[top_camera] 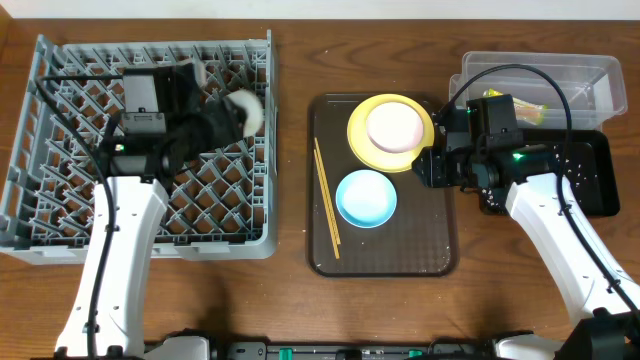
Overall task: Sort waste into correct bins and load items into the dishwasher rack
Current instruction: 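Carry the white cup with left gripper and place it in the dish rack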
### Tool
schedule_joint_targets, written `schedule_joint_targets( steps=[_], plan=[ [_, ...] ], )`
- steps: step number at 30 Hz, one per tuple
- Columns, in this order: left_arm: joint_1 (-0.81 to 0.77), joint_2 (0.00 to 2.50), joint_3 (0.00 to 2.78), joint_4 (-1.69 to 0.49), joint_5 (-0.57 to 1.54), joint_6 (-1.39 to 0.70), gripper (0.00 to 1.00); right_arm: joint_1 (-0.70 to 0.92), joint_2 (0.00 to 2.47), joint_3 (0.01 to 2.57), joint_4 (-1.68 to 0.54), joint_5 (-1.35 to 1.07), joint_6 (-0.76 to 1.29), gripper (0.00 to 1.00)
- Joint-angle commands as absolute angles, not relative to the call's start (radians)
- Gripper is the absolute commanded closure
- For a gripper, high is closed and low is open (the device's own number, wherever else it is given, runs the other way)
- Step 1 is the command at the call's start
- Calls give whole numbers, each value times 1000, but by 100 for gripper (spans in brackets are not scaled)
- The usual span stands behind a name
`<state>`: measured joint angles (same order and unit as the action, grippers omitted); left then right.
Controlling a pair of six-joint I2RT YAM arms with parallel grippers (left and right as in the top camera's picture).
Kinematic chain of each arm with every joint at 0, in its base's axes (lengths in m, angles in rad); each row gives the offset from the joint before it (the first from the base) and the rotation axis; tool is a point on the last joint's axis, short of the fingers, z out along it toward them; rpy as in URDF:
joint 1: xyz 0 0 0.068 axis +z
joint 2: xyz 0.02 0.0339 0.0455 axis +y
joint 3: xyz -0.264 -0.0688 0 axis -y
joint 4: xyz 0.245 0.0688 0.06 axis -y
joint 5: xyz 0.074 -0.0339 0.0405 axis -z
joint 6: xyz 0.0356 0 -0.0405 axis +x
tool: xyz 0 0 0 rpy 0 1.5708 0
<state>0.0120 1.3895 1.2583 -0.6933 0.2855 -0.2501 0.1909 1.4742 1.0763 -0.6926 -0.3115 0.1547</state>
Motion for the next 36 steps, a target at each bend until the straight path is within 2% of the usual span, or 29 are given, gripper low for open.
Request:
schedule_joint_targets(
  steps=[1, 9, 15, 29, 30, 32, 33, 36],
  plan=[
    [52, 1384, 1270, -785, 62, -203, 94, 182, 1459, 1080, -697, -284, 140, 59],
    [171, 1384, 1270, -928, 23, -203, 94, 182, 1459, 1080, -700, -284, 140, 58],
    [201, 1386, 1259, -995, 2, -203, 94, 183, 1459, 1080, -702, -284, 141, 58],
    [200, 1475, 1161, -957, 19, -204, 93, 183, 1459, 1080, -720, -285, 141, 59],
    [200, 1486, 1161, -958, 19, -204, 91, 183, 1459, 1080, -723, -285, 141, 58],
    [200, 1508, 1161, -964, 21, -204, 74, 183, 1459, 1080, -727, -285, 141, 58],
    [200, 1517, 1161, -968, 35, -203, 73, 183, 1459, 1080, -727, -284, 140, 58],
    [200, 1528, 1161, -967, 71, -203, 61, 183, 1459, 1080, -726, -284, 140, 58]
  ],
)
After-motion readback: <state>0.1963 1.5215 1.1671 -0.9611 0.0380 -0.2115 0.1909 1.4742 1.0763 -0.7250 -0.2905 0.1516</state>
